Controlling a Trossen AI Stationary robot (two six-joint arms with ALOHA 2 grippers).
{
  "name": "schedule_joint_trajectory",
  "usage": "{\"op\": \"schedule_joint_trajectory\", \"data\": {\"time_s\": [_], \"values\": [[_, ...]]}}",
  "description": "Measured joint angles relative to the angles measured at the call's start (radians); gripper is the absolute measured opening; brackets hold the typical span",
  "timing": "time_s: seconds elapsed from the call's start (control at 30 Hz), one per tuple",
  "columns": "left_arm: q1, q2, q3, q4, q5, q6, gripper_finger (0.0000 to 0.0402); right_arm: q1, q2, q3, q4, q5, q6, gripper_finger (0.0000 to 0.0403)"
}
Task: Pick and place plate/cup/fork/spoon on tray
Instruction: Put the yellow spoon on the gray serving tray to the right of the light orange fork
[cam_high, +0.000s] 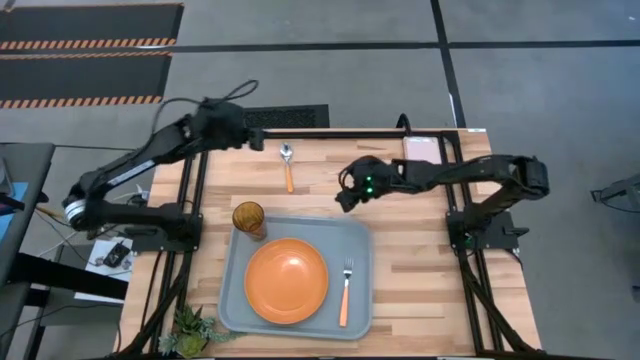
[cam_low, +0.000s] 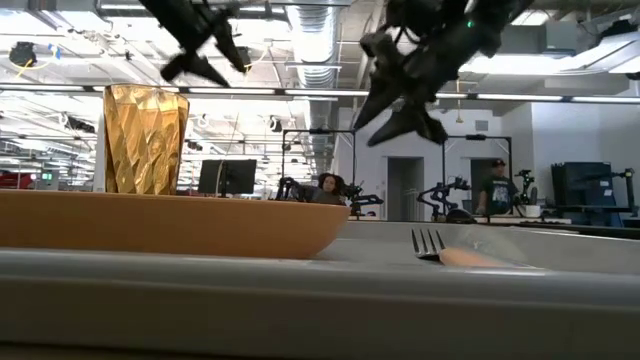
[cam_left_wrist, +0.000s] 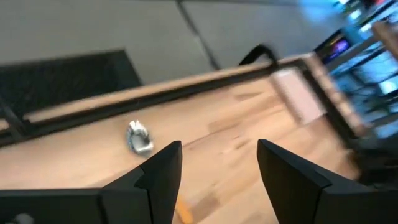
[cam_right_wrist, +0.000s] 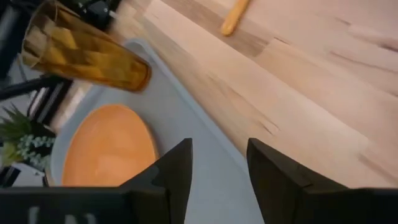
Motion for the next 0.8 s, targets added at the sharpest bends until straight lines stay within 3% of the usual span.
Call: {"op": "schedule_joint_trajectory", "data": {"time_s": [0.27,0.43,0.63,0.8], "values": [[-0.005,0.32,0.0,0.018,0.01,0.01,0.0193,0.059,-0.288,0.041,-0.383,0.073,0.084,0.0165],[-0.015,0.469,0.0,0.049,0.073,-0.043,0.0193,0.163,-0.439,0.041,-0.51,0.254,0.178,0.0165],[-0.015,0.597,0.0,0.07,0.076,-0.093,0.0193,0.274,-0.509,0.042,-0.574,0.424,0.251,0.0164],[-0.015,0.696,0.0,0.151,0.076,-0.148,0.0203,0.322,-0.502,0.041,-0.579,0.442,0.262,0.0164]]}}
